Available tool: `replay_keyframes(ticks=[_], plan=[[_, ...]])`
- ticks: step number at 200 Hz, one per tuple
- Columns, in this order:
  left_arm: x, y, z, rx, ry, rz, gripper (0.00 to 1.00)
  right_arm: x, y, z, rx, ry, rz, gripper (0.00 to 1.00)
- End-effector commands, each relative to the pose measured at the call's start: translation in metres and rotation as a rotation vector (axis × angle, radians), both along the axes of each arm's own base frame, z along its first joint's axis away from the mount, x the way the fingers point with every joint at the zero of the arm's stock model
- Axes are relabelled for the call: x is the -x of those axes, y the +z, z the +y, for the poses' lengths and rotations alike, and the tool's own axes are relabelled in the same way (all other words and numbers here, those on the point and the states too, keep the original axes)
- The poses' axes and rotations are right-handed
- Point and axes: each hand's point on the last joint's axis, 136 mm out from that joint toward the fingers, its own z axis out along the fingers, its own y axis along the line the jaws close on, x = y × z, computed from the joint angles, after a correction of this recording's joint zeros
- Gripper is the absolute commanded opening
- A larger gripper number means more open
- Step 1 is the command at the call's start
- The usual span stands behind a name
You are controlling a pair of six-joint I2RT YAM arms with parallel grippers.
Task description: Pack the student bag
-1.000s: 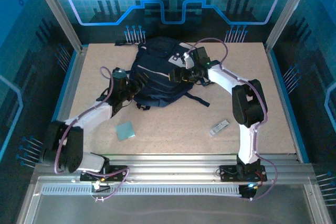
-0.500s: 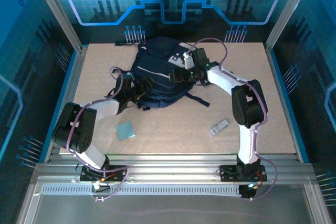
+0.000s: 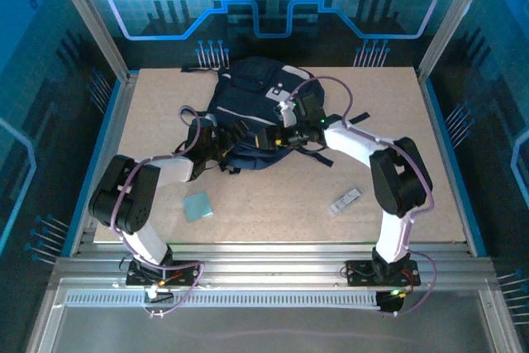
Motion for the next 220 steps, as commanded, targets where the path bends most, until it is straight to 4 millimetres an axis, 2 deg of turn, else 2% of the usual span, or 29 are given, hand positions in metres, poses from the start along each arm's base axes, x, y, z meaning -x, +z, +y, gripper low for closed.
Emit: replay_keyframes(ticks=[1,23,58,73,85,94,105,127,155,192,203,220], plan=[[0.010,-0.009,-0.031,0.064,-0.079,0.044,0.99,0.035,0.020,0.009,-0.046,0.045,0.073,0.92],[0.011,-0.001,-0.026,0.039,-0.067,0.028,0.99,0.026,0.017,-0.018,0.060,-0.054,0.042,0.92],[0.023,0.017,-0.017,-0.112,-0.095,0.034,0.98,-0.010,0.019,-0.080,0.209,-0.302,-0.018,0.89],[0.033,0.028,-0.018,-0.213,-0.126,0.019,0.97,-0.026,0.020,-0.097,0.238,-0.377,-0.039,0.86],[0.040,0.038,-0.020,-0.309,-0.151,0.000,0.95,-0.040,0.019,-0.103,0.240,-0.410,-0.042,0.80],[0.045,0.046,-0.026,-0.364,-0.176,-0.020,0.94,-0.051,0.017,-0.104,0.229,-0.428,-0.031,0.72],[0.050,0.052,-0.035,-0.414,-0.207,-0.038,0.92,-0.061,0.015,-0.101,0.201,-0.435,-0.019,0.58],[0.057,0.057,-0.053,-0.488,-0.252,-0.051,0.88,-0.082,0.006,-0.090,0.140,-0.451,0.017,0.44],[0.057,0.055,-0.078,-0.551,-0.286,-0.062,0.84,-0.100,-0.016,-0.083,0.138,-0.477,0.073,0.42],[0.050,0.040,-0.105,-0.619,-0.300,-0.049,0.81,-0.113,-0.035,-0.077,0.112,-0.502,0.118,0.46],[0.045,0.035,-0.111,-0.644,-0.305,-0.043,0.81,-0.115,-0.035,-0.071,0.079,-0.485,0.123,0.35],[0.039,0.028,-0.120,-0.680,-0.317,-0.033,0.80,-0.117,-0.029,-0.064,-0.004,-0.462,0.135,0.06]])
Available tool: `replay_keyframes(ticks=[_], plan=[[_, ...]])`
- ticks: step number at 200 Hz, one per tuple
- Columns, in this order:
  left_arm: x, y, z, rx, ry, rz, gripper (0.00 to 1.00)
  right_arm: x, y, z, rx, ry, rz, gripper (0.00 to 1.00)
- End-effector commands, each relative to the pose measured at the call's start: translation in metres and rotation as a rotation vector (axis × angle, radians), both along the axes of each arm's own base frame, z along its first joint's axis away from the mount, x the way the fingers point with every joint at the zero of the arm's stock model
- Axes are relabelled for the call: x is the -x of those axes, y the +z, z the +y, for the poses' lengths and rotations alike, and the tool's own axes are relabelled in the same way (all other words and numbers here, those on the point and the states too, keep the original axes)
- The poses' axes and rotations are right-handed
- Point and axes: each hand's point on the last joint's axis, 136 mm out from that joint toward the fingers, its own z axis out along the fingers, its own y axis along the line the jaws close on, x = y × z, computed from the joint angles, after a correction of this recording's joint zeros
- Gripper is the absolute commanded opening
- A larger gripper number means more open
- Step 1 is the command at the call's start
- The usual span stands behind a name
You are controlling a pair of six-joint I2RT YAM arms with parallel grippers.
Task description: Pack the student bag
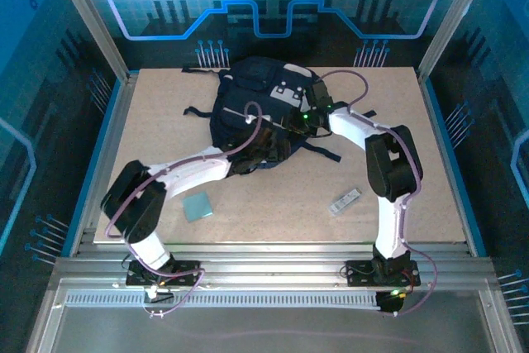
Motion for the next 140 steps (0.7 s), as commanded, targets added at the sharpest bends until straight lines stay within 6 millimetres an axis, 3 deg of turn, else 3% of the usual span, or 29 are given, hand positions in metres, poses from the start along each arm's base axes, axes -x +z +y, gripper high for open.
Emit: replay_keyframes(ticks=[1,3,61,93,115,140], plan=[[-0.011,-0.004,-0.004,-0.098,0.007,-0.017,0.79,-0.016,0.015,0.011,-0.134,0.010,-0.033,0.04],[-0.012,-0.006,-0.004,-0.107,0.006,-0.016,0.79,-0.015,0.016,0.012,-0.144,0.012,-0.029,0.00],[-0.042,-0.025,-0.008,-0.240,0.054,-0.033,0.76,-0.003,0.039,0.013,-0.256,-0.026,-0.019,0.00],[-0.055,-0.039,-0.009,-0.304,0.052,-0.024,0.47,0.001,0.046,0.015,-0.286,-0.024,-0.024,0.00],[-0.051,-0.054,-0.010,-0.304,0.045,0.031,0.45,0.002,0.046,0.012,-0.276,-0.037,-0.029,0.00],[-0.044,-0.073,-0.006,-0.330,0.041,0.089,0.33,0.001,0.048,0.013,-0.286,-0.038,-0.035,0.00]])
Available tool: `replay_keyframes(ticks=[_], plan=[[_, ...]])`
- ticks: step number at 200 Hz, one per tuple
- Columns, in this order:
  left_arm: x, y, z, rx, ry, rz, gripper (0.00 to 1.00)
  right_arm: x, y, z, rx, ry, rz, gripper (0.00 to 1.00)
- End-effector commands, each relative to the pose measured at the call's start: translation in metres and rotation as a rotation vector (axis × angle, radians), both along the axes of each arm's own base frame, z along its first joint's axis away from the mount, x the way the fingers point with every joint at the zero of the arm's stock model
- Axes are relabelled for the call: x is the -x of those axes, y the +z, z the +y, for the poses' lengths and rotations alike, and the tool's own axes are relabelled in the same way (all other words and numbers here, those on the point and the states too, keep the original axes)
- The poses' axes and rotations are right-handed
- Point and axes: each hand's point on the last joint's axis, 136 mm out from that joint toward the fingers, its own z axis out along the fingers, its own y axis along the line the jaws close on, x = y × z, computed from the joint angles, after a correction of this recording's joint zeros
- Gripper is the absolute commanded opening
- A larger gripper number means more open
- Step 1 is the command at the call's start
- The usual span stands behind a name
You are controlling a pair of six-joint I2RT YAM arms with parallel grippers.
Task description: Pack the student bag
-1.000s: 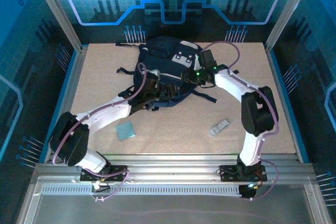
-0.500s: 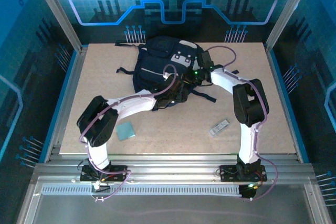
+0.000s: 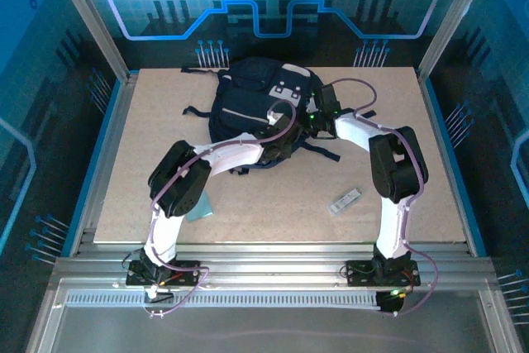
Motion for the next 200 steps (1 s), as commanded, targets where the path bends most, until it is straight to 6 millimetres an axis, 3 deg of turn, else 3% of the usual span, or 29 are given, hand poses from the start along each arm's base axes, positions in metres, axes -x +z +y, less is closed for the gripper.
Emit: replay_keyframes(ticks=[1,34,46,69,108,132,155,182,200], plan=[[0.003,-0.022,0.003,-0.029,0.004,0.063,0.33,-0.001,0.043,0.013,-0.085,0.037,-0.084,0.00],[0.009,-0.039,0.015,-0.037,0.018,0.143,0.05,0.000,0.037,0.005,-0.034,0.022,-0.094,0.00],[0.014,-0.038,0.017,0.001,0.013,0.172,0.00,0.001,0.032,0.002,-0.019,0.018,-0.089,0.00],[0.027,-0.026,0.004,0.110,-0.069,0.208,0.00,0.002,0.022,-0.005,0.030,0.024,-0.095,0.00],[0.059,0.015,-0.001,0.281,-0.186,0.294,0.00,-0.003,0.012,-0.025,0.150,0.057,-0.099,0.00],[0.077,0.039,0.017,0.249,-0.227,0.308,0.00,-0.006,0.015,-0.036,0.204,0.076,-0.116,0.00],[0.082,0.056,0.042,0.231,-0.218,0.288,0.00,-0.006,0.015,-0.042,0.234,0.107,-0.116,0.00],[0.075,0.057,0.074,0.225,-0.191,0.294,0.00,-0.003,0.022,-0.047,0.247,0.163,-0.125,0.00],[0.071,0.052,0.084,0.181,-0.227,0.301,0.00,0.000,0.028,-0.053,0.264,0.188,-0.135,0.00]])
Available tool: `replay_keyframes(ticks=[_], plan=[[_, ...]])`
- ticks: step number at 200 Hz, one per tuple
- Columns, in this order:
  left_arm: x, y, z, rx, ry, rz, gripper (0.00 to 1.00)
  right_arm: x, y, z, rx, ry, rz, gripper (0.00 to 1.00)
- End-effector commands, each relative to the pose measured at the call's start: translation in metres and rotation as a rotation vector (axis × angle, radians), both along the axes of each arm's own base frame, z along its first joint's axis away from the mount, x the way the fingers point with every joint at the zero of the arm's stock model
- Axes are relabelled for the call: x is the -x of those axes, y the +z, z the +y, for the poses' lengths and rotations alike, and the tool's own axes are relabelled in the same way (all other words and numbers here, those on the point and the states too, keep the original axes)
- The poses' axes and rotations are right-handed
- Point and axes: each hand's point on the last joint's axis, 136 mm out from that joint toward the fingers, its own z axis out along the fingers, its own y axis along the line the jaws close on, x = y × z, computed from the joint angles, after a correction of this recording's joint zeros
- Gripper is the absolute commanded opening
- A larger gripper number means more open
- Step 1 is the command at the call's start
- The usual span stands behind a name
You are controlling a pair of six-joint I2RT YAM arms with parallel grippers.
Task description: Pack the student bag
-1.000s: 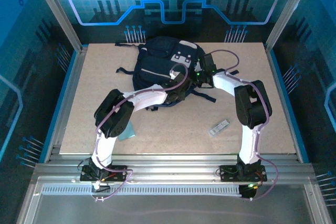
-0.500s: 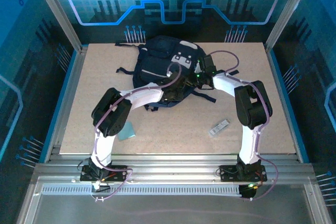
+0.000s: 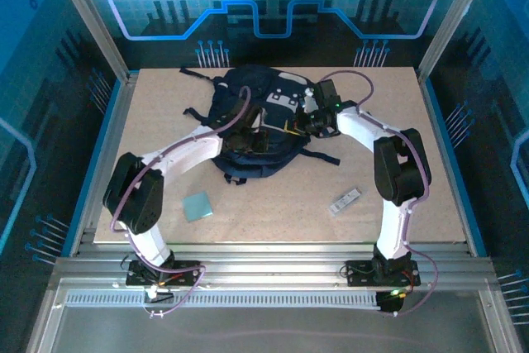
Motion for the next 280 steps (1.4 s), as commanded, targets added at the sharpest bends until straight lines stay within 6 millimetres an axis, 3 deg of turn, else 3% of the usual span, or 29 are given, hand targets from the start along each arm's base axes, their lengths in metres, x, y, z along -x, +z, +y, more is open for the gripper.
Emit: replay_keyframes(ticks=[1,27,45,80,95,113,125,137,156,180,201,241,246,256,277,280], plan=[[0.029,-0.007,0.033,-0.096,-0.076,0.097,0.00,-0.025,0.013,-0.051,0.135,-0.038,-0.115,0.00],[0.024,-0.022,0.042,-0.203,-0.136,0.102,0.00,-0.017,0.026,-0.060,0.122,-0.012,-0.113,0.00],[0.021,-0.033,0.047,-0.247,-0.141,0.112,0.00,-0.023,0.032,-0.077,0.157,-0.046,-0.128,0.00],[0.031,-0.015,-0.010,-0.079,-0.173,0.115,0.00,-0.045,0.041,-0.107,0.178,-0.172,-0.098,0.00],[0.032,-0.003,-0.042,0.002,-0.174,0.101,0.00,-0.038,0.054,-0.106,0.157,-0.197,-0.089,0.15],[0.026,0.008,-0.073,0.117,-0.151,0.089,0.00,-0.016,0.071,-0.109,0.156,-0.246,-0.102,0.55],[0.017,0.015,-0.088,0.190,-0.127,0.078,0.00,0.004,0.080,-0.113,0.150,-0.282,-0.099,0.69],[0.010,0.019,-0.098,0.236,-0.109,0.065,0.00,0.025,0.083,-0.115,0.120,-0.317,-0.087,0.76],[0.007,0.028,-0.113,0.281,-0.131,0.049,0.00,0.054,0.084,-0.111,0.049,-0.354,-0.072,0.79],[0.014,0.036,-0.124,0.293,-0.178,0.039,0.00,0.072,0.073,-0.105,-0.051,-0.425,-0.046,0.80],[0.023,0.036,-0.126,0.284,-0.203,0.035,0.00,0.072,0.055,-0.099,-0.108,-0.493,-0.016,0.80],[0.034,0.027,-0.123,0.260,-0.241,0.047,0.00,0.040,0.015,-0.073,-0.138,-0.511,0.032,0.75],[0.034,0.026,-0.122,0.254,-0.248,0.044,0.00,0.035,0.009,-0.071,-0.137,-0.522,0.040,0.70],[0.036,0.020,-0.119,0.229,-0.255,0.046,0.00,0.026,-0.001,-0.068,-0.138,-0.535,0.039,0.43],[0.037,0.008,-0.104,0.146,-0.250,0.040,0.00,0.022,-0.014,-0.074,-0.110,-0.570,0.037,0.00],[0.037,0.006,-0.101,0.132,-0.248,0.040,0.00,0.022,-0.015,-0.075,-0.103,-0.575,0.036,0.00]])
